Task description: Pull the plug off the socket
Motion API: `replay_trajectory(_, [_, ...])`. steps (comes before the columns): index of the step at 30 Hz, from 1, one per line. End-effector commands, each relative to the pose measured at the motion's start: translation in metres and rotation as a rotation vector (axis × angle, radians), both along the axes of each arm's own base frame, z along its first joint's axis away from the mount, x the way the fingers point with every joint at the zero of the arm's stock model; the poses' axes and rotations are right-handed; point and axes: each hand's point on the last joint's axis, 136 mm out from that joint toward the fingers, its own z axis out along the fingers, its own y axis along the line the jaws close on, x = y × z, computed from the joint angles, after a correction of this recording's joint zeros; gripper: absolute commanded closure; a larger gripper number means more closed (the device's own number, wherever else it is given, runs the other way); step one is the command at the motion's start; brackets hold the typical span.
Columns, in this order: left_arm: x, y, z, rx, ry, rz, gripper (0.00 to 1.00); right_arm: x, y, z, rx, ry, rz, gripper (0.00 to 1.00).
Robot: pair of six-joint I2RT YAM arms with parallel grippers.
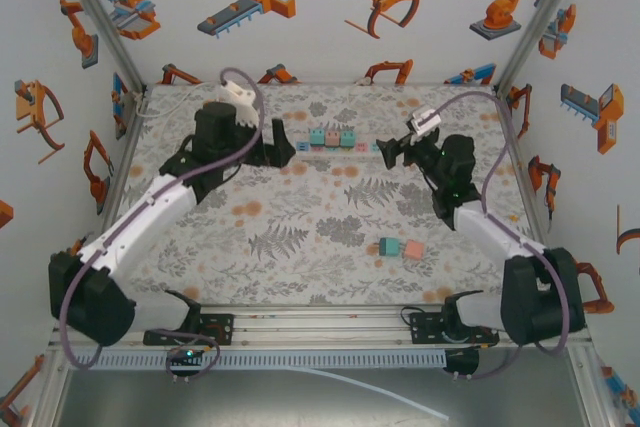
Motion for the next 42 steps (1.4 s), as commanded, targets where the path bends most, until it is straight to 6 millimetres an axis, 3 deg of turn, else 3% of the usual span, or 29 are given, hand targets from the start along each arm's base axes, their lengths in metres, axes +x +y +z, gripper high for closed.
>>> replay_trajectory(1, [0.032,0.025,-0.017,-0.151,0.210,0.277,0.03,0.000,0.036,0.016,-0.054,-0.082,0.230,0.17])
replay_trajectory(6, [0.064,0.016,-0.038,-0.132,0.290,0.321,0.03,0.028,0.059,-0.003,-0.097,0.120,0.356,0.17])
replay_trajectory(13, [0.104,0.012,-0.077,-0.145,0.367,0.388,0.01,0.071,0.067,-0.043,-0.217,0.419,0.363,0.17])
replay_trajectory(18, [0.125,0.003,-0.108,-0.142,0.458,0.389,0.05,0.087,0.078,-0.070,-0.330,0.512,0.403,0.17])
replay_trajectory(25, [0.133,-0.007,-0.148,-0.199,0.612,0.355,0.09,0.101,0.099,-0.118,-0.573,0.499,0.465,0.17])
replay_trajectory(33, [0.136,-0.014,-0.187,-0.133,0.689,0.309,0.13,0.109,0.114,-0.145,-0.620,0.443,0.529,0.18])
replay_trajectory(39, [0.140,-0.018,-0.211,-0.099,0.747,0.294,0.21,0.108,0.119,-0.159,-0.616,0.444,0.576,0.33])
replay_trajectory(42, [0.141,-0.021,-0.218,-0.093,0.765,0.287,0.27,0.108,0.119,-0.165,-0.631,0.448,0.581,0.34])
